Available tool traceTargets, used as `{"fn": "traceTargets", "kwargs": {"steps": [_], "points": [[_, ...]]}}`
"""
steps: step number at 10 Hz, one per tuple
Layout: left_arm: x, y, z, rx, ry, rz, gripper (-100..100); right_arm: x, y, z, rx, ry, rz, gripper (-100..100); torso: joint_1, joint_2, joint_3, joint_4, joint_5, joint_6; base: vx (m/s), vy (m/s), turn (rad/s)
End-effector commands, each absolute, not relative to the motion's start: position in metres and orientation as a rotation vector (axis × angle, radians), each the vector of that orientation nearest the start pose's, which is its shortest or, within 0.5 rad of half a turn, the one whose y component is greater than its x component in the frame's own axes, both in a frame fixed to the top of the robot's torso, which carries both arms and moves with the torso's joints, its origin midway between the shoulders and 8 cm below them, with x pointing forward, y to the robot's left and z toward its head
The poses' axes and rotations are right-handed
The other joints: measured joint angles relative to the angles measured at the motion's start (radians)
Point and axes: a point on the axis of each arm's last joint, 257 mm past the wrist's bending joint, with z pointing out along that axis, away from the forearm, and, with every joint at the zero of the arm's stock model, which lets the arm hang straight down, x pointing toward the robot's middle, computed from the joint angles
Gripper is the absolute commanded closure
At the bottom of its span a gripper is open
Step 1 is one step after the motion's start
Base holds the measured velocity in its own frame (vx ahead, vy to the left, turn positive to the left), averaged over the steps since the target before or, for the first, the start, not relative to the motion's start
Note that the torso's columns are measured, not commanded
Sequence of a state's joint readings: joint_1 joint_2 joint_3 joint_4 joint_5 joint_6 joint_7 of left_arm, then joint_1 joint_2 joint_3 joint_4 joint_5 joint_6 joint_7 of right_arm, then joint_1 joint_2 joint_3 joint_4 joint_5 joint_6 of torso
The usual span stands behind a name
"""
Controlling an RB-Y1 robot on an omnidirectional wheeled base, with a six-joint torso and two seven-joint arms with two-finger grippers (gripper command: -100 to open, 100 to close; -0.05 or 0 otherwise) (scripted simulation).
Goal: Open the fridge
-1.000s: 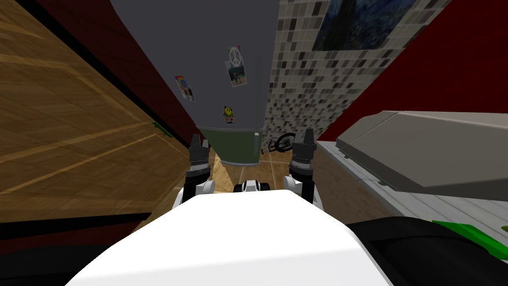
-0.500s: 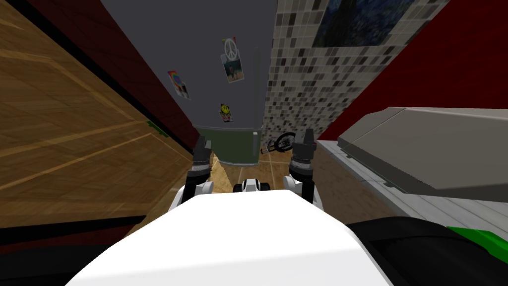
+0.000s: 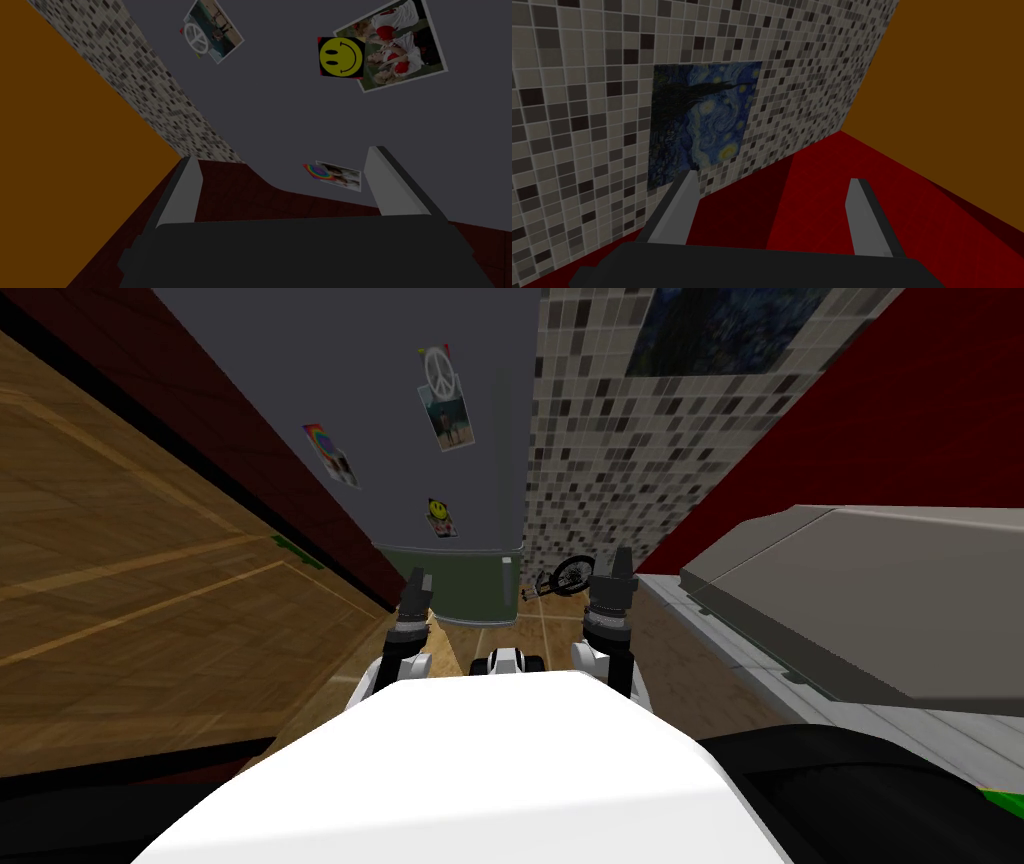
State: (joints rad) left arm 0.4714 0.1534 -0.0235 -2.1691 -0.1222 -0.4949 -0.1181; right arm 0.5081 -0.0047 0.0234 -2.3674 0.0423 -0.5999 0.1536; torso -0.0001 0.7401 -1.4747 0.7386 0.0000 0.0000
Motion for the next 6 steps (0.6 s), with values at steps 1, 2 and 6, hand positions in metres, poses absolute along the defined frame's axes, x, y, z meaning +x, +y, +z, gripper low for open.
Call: {"fn": "traceTargets", "kwargs": {"steps": [1, 2, 6], "points": [[0.375, 0.247, -0.034, -0.474, 0.907, -1.127, -100, 0.307, -0.259, 0.076, 0.436, 0.542, 1.188, 0, 0.0, 0.0, 0.0, 0.0, 0.0, 0.0, 0.061, -0.076, -0.019], [0.378, 0.247, -0.042, -0.474, 0.913, -1.13, -100, 0.307, -0.259, 0.076, 0.436, 0.542, 1.188, 0, 0.001, -0.001, -0.001, 0.0, 0.0, 0.0, 0.09, -0.088, -0.033], [0.384, 0.246, -0.058, -0.476, 0.923, -1.136, -100, 0.307, -0.259, 0.076, 0.436, 0.542, 1.188, 0, 0.001, -0.003, -0.002, -0.001, 0.0, 0.0, 0.101, -0.094, -0.023]]}}
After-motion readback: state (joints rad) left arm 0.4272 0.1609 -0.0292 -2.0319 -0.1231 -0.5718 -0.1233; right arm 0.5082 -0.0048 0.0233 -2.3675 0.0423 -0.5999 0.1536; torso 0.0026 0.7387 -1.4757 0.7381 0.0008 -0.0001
